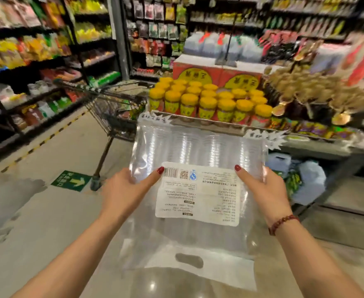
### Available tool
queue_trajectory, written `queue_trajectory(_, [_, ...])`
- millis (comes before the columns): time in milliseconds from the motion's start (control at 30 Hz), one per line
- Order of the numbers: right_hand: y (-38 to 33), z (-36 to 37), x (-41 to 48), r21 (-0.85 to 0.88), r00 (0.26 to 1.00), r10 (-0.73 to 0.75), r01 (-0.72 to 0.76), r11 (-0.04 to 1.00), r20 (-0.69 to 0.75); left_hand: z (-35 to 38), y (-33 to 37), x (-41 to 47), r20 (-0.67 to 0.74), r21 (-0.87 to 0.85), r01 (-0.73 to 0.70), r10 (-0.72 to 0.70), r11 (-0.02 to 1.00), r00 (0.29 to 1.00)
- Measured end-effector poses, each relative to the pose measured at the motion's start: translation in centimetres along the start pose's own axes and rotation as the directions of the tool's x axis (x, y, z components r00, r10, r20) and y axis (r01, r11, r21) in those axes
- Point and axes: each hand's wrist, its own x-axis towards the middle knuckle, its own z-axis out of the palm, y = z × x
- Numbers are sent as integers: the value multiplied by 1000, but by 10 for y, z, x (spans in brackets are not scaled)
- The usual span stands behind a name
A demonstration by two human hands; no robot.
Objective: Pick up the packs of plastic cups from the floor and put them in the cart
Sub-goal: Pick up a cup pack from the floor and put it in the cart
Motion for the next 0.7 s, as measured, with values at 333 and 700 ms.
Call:
queue_trajectory(333, [57,-281,7,50,898,96,-83,995,-430,217,207,-61,269,-88,-328,339,941,901])
queue_trajectory(700, [95,-515,-55,41,571,153,-204,978,-807,450,382,-168,536,-304,-570,631,763,560])
